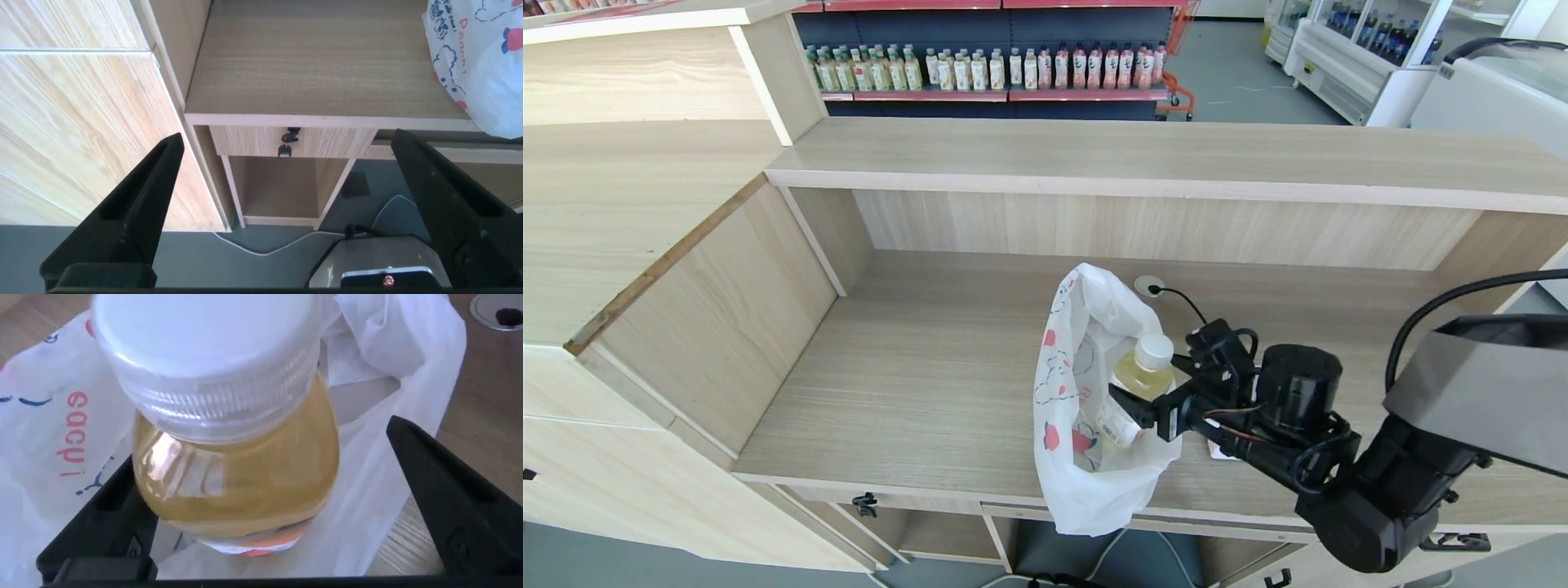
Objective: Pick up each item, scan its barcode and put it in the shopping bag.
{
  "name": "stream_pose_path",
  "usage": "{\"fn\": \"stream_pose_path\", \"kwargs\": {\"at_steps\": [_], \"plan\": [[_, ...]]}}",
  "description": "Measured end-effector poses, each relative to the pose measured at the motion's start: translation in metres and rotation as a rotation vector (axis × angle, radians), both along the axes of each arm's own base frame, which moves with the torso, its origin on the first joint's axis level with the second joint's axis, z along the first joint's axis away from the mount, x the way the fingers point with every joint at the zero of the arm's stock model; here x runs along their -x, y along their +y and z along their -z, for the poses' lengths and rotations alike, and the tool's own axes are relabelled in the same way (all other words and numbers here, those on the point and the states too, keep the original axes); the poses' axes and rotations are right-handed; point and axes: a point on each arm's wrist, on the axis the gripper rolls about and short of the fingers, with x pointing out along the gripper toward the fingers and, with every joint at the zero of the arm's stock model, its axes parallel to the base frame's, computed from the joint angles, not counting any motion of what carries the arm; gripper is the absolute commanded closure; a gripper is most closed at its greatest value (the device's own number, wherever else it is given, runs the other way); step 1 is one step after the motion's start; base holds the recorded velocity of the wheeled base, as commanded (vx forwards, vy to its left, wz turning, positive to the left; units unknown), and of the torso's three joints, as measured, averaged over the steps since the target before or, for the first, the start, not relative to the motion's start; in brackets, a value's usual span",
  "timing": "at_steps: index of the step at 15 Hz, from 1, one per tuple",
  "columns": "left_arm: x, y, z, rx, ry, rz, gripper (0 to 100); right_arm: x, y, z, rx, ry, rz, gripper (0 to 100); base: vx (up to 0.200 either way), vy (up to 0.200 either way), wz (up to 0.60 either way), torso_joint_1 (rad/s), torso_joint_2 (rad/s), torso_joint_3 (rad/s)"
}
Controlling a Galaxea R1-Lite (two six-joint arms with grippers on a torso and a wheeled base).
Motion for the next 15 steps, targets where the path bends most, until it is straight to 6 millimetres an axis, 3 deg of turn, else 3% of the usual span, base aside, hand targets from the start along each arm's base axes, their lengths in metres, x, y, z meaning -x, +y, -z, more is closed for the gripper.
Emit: {"fn": "stream_pose_path", "kwargs": {"at_steps": [2,6,11,15], "plan": [[0.0,0.0,0.0,0.0,0.0,0.0,0,0.014,-0.013,-0.024,-0.021,0.033,0.018,0,0.0,0.0,0.0,0.0,0.0,0.0],[0.0,0.0,0.0,0.0,0.0,0.0,0,0.064,-0.044,-0.067,-0.037,0.057,0.043,0,0.0,0.0,0.0,0.0,0.0,0.0],[0.0,0.0,0.0,0.0,0.0,0.0,0,0.089,-0.075,-0.091,-0.029,0.003,0.123,0,0.0,0.0,0.0,0.0,0.0,0.0],[0.0,0.0,0.0,0.0,0.0,0.0,0,0.104,-0.131,-0.096,0.12,0.022,0.337,0,0.0,0.0,0.0,0.0,0.0,0.0]]}}
